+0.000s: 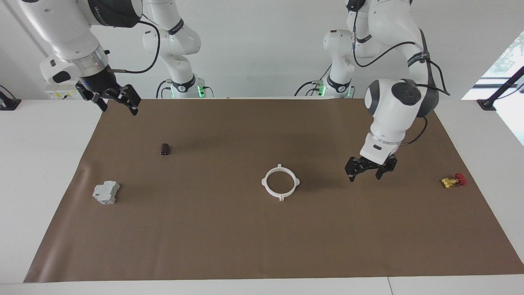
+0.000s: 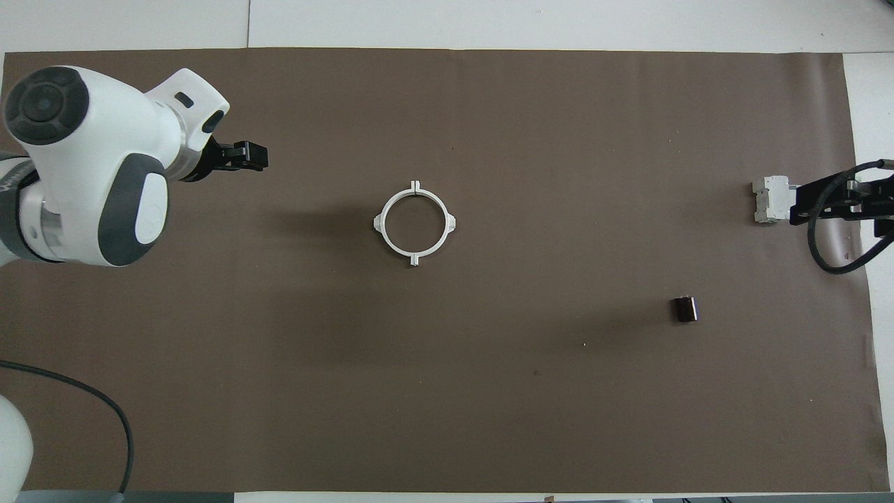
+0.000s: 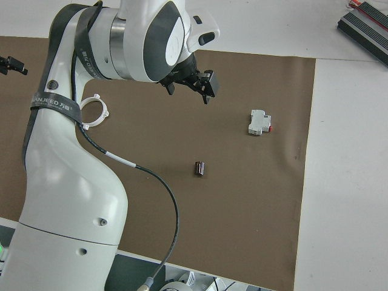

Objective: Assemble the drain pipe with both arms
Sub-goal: 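Open the left gripper and withdraw it from the joined ring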

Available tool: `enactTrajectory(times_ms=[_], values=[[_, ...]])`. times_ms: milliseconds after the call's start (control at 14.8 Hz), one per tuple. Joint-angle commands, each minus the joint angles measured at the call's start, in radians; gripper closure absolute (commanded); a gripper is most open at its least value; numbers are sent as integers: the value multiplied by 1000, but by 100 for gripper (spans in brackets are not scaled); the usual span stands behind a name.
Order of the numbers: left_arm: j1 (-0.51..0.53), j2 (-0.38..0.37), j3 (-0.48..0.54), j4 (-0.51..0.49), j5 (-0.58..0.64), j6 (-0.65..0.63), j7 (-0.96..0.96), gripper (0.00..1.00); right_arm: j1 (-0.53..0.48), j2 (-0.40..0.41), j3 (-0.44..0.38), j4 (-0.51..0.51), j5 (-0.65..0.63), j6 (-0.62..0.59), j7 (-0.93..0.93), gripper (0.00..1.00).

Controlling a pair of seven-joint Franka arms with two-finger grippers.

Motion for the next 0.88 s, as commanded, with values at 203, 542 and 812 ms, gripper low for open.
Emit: enactTrajectory(times_ms=[203, 542, 812], values=[[121, -66, 4, 96, -34, -212, 132, 0, -32, -22, 5, -22, 15, -4, -15, 0], [204, -134, 5, 133, -28, -345, 155, 0, -32, -22, 7, -22, 15, -5, -13, 0], [241, -126, 5, 234, -22, -456, 184, 0, -30, -22, 7, -22, 15, -5, -15, 0]])
